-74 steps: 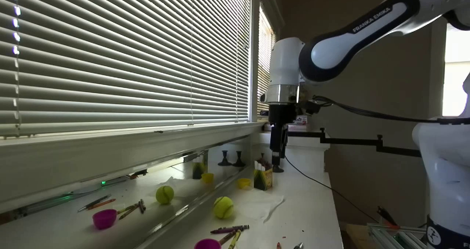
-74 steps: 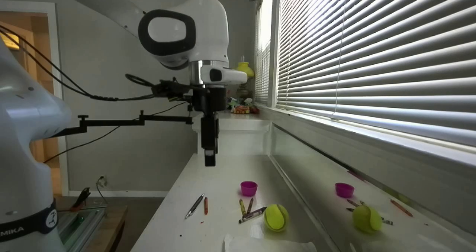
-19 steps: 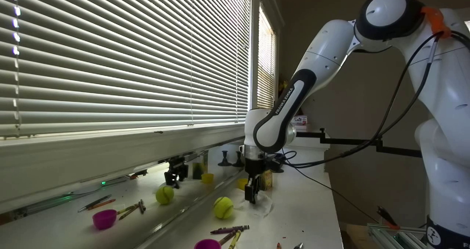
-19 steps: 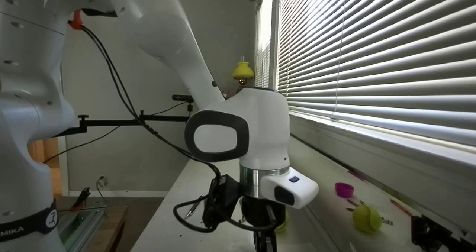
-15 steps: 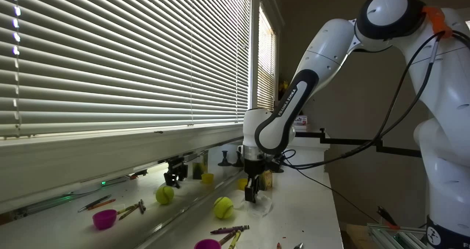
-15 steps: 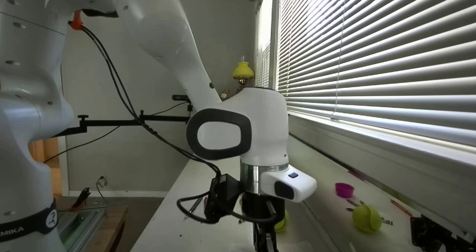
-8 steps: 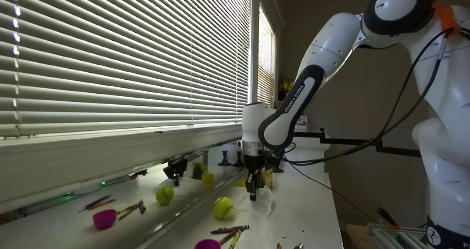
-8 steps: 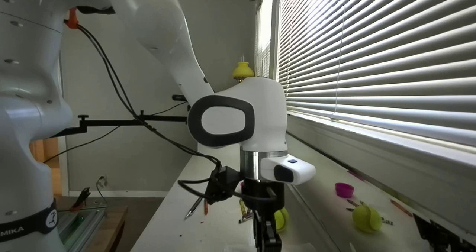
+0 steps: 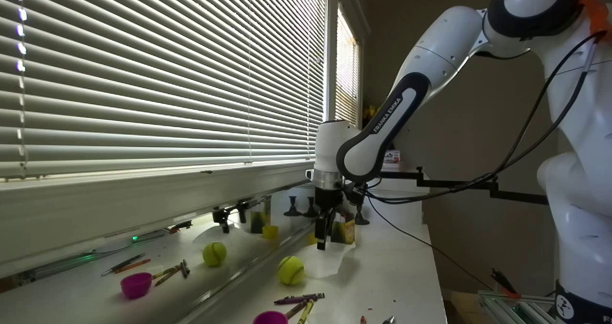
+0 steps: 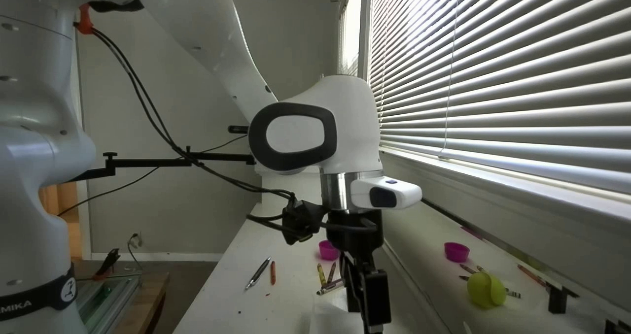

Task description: Move the tissue forward

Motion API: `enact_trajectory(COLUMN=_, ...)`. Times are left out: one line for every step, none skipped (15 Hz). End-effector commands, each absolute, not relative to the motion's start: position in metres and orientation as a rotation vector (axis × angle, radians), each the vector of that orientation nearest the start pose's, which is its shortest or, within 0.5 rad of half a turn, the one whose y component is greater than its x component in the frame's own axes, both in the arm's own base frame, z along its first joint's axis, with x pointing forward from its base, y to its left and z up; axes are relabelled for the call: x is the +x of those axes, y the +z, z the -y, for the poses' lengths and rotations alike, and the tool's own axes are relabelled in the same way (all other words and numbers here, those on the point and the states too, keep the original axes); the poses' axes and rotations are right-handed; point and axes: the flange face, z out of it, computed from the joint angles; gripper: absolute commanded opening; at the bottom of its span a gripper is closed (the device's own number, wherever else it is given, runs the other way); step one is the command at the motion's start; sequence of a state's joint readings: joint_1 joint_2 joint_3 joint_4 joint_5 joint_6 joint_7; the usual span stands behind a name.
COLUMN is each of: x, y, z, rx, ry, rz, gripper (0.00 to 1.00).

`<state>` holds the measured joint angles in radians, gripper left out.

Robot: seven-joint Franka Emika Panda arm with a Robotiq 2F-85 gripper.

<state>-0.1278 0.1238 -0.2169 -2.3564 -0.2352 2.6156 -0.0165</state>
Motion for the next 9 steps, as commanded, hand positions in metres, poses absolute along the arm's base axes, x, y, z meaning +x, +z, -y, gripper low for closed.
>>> enact_trajectory(x=0.483, y=0.302, z=0.169, rx=-3.274, ry=-0.155, rz=-0.179, gripper=1.0)
enact_trajectory(x=0.482, y=0.301, z=0.17, rx=-3.269, ry=-0.149, rz=-0.19, gripper=1.0)
enact_trajectory(x=0.481, y=0.3, z=0.171, rx=-3.26, ry=-0.147, rz=-0.205, gripper=1.0)
enact_trajectory(x=0.48, y=0.297, z=0.171, rx=-3.243, ry=-0.154, rz=-0.208, gripper=1.0)
enact_trajectory(x=0.48, y=0.293, z=0.169, rx=-3.218, ry=-0.155, rz=-0.183, gripper=1.0)
enact_trajectory(x=0.479, y=0.29, z=0.167, rx=-3.191, ry=-0.169, rz=-0.142, gripper=1.0)
enact_trajectory(x=0.478, y=0.287, z=0.162, rx=-3.167, ry=-0.167, rz=-0.043, gripper=1.0)
enact_trajectory(x=0.479, y=0.286, z=0.157, rx=-3.153, ry=-0.145, rz=0.051, gripper=1.0)
enact_trajectory(x=0.48, y=0.285, z=0.159, rx=-3.145, ry=-0.14, rz=0.144, gripper=1.0)
